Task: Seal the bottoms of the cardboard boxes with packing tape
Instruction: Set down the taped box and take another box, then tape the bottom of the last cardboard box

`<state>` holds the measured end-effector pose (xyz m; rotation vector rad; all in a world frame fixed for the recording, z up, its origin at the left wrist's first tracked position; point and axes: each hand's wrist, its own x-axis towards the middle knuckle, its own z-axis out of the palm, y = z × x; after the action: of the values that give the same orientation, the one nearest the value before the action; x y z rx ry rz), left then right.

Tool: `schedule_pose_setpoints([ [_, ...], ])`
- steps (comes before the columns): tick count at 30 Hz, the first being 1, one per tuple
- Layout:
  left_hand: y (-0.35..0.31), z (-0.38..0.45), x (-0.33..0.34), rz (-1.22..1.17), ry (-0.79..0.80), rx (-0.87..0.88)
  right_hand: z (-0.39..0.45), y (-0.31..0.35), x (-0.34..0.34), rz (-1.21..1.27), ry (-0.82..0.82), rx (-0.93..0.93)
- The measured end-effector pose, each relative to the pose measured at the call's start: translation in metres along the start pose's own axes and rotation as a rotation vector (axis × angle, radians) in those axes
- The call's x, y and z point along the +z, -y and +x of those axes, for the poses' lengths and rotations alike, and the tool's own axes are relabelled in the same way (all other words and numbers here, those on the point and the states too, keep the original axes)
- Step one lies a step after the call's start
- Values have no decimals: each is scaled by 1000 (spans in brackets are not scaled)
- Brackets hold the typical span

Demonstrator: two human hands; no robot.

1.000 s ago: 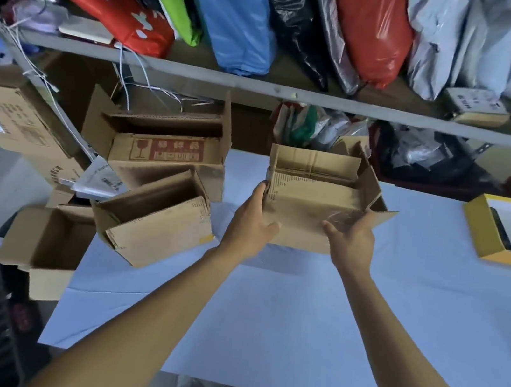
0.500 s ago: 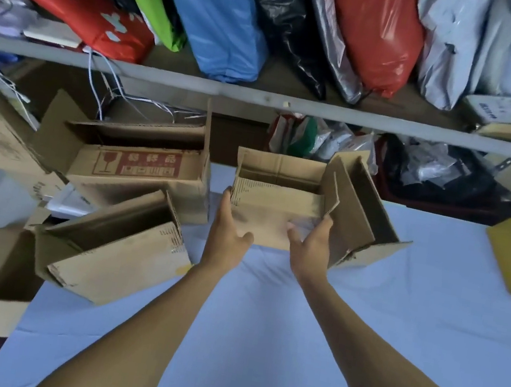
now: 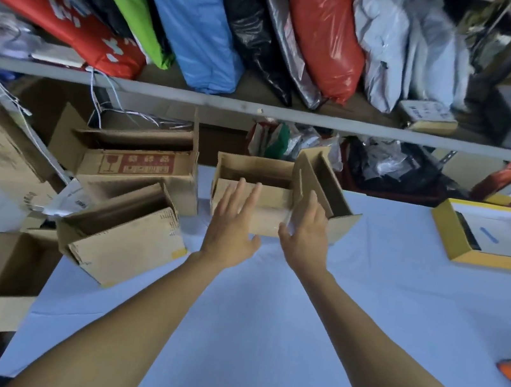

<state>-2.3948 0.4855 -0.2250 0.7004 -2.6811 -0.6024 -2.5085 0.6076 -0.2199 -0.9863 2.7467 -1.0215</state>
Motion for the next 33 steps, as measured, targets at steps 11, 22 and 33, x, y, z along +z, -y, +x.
schedule_pose_setpoints([
  [11,-107,41,48,184,212,78,30,-94,-80,-523,103,-40],
  [22,-168,69,88,356,239,-60,68,-143,-93,-429,364,-139],
  [33,-263,-24,141,-255,310,-73,-77,-218,-196,-154,253,-27],
])
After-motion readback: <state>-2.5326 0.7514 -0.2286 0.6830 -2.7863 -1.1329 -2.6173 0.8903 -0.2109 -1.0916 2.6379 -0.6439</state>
